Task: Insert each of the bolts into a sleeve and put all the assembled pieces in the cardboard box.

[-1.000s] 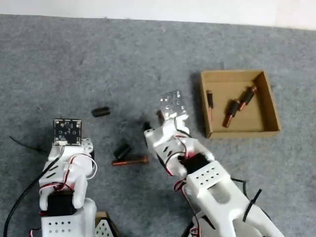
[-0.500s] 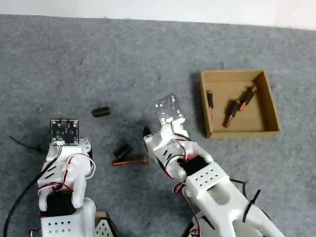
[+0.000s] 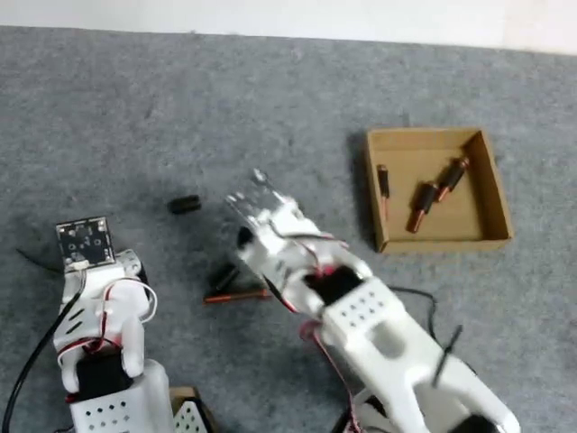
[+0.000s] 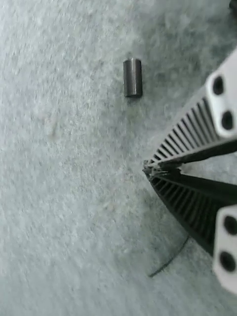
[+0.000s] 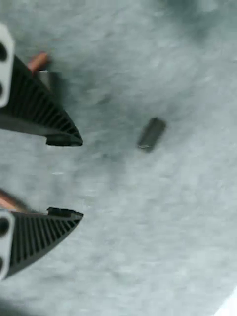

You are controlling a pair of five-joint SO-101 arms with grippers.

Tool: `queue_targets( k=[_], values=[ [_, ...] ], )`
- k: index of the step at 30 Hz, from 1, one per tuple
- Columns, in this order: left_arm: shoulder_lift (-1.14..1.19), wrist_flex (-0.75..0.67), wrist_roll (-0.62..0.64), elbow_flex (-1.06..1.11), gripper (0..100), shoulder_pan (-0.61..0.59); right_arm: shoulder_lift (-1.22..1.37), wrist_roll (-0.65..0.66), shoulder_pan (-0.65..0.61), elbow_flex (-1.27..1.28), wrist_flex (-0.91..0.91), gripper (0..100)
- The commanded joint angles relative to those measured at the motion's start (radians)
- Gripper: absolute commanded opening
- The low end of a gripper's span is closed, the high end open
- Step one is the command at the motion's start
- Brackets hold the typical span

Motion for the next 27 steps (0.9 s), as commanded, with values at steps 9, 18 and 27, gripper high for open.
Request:
queue_targets(
  k=[9, 18, 27],
  values=[
    [-0.01, -0.057, 0.011, -0.021, 1, -0.091, 0.734, 0.16, -0.128, -0.717, 0.148, 18.3],
    [-0.007, -0.061, 0.011, -0.019, 1, -0.091, 1.05, 0.224, -0.125, -0.998, 0.182, 18.3],
    [-0.012, -0.063, 0.011, -0.012, 1, -0.091, 1.081, 0.226, -0.127, -1.007, 0.182, 18.3]
  ],
)
